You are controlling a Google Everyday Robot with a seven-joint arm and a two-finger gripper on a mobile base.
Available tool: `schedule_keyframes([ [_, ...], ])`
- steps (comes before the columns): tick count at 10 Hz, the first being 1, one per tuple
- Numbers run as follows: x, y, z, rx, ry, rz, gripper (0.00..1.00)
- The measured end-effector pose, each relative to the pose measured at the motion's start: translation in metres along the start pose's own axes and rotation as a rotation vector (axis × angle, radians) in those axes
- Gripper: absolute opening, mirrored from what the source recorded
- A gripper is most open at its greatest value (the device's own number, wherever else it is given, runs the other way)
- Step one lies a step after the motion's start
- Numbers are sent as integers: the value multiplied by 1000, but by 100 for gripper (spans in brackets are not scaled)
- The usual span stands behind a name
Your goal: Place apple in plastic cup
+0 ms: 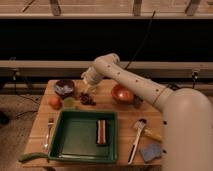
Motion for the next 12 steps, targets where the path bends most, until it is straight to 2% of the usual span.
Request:
schedule_keyframes([
  [2,-31,-12,25,-19,-18,-57,65],
  [6,-85,-20,63,-68,-49,-157,65],
  [9,-113,-16,86,-123,-66,-233,65],
  [12,-127,-7,103,-188,-67,-297,65],
])
